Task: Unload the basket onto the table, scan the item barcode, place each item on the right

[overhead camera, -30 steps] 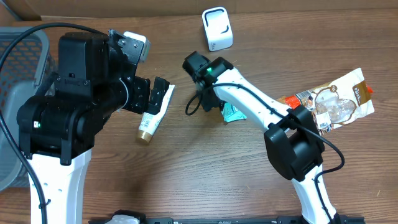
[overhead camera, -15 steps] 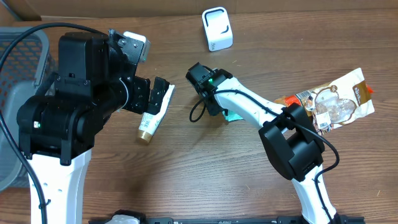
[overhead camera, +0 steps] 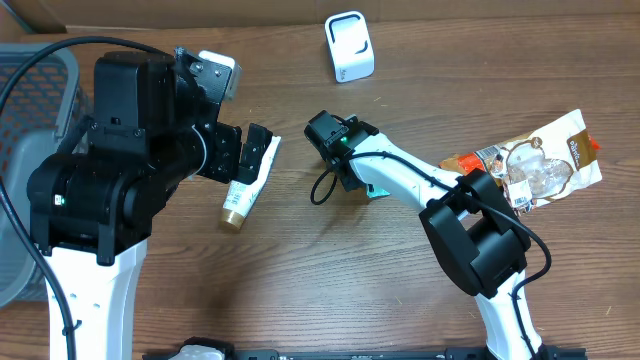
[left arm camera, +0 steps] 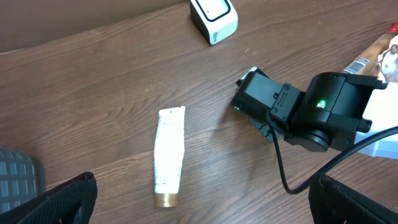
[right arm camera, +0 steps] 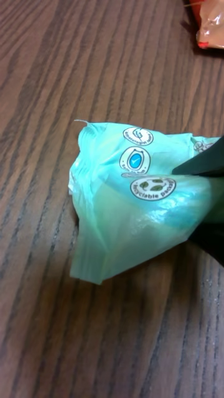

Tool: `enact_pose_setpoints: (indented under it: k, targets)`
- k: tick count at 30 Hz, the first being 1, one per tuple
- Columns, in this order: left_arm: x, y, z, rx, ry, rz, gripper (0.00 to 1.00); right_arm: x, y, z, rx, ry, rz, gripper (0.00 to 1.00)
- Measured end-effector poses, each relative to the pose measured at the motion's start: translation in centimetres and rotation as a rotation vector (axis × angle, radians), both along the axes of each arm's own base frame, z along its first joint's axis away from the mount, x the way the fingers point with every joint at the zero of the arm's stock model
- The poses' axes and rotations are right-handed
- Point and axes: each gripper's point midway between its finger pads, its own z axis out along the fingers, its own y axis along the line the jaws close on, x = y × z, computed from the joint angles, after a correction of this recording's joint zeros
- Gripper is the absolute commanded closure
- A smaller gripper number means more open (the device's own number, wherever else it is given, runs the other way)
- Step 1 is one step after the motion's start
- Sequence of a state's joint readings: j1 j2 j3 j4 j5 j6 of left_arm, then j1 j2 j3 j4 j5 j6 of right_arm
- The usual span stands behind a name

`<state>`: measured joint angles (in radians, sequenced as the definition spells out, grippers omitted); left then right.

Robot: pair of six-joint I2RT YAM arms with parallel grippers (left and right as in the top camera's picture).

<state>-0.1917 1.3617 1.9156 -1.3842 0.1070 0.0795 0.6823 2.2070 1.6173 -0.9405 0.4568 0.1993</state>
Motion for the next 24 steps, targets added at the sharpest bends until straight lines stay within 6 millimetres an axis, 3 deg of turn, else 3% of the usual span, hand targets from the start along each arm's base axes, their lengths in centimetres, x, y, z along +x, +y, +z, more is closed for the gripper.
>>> enact_pose_setpoints:
  k: [8,12,16,20,24]
  targets:
    - [0.0,0.0,0.0,0.0,0.0,0.0,0.0,-2.3,0.4,0.6,0.052,0.145,-0.017,0.96]
    - [0.0,0.0,0.0,0.0,0.0,0.0,0.0,-3.5,4.5,1.9,0.283,0.279,0.021,0.96]
    - [0.0,0.0,0.0,0.0,0.0,0.0,0.0,-5.0,9.2,4.9,0.606,0.429,0.098,0.96]
    - [0.0,0.0,0.0,0.0,0.0,0.0,0.0,-5.7,11.3,7.9,0.899,0.547,0.147,0.96]
    - [0.0,0.0,0.0,0.0,0.0,0.0,0.0,-6.5,11.5,7.5,1.063,0.626,0.157,0.96]
